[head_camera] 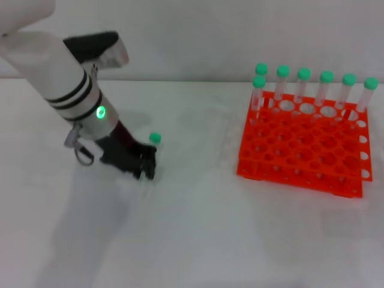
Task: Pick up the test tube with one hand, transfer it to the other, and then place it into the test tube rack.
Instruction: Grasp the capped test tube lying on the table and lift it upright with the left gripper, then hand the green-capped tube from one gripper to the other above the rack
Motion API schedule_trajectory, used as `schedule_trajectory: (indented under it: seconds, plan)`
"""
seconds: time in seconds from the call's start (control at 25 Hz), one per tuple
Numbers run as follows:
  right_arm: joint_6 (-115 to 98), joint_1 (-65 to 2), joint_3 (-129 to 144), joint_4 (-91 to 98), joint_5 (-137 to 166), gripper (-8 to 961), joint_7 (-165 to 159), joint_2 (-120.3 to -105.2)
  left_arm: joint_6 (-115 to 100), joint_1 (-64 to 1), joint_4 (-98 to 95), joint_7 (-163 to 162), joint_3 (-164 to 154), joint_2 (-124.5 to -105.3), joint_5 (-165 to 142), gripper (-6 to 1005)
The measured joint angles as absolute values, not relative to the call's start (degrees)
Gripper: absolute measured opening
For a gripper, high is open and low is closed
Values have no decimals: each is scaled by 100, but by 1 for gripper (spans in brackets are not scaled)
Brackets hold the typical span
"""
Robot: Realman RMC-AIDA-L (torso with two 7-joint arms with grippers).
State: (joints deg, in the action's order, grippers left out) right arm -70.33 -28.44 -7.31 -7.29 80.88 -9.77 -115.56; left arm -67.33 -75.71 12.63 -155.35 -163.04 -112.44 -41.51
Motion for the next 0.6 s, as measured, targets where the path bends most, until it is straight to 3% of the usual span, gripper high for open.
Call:
schedule_trajectory:
  seconds: [0.16,0.4,0.6]
  plan:
    - [-7033,-2827,-736,-695,8085,872,-982,-11551,-6285,-7444,1688,-14534,-16304,-11295,-2893,202]
    - [-7014,-2778,-929,-665,8061,871,-984,-11549,-6062,-6750,1910,-12424,-16304,-11262,-105,206]
    - [-6952,-2713,-1190,-663,8060,870,-1253,-11540,-6099,-5961,1955,-10444,-16304,-11473,2545,210]
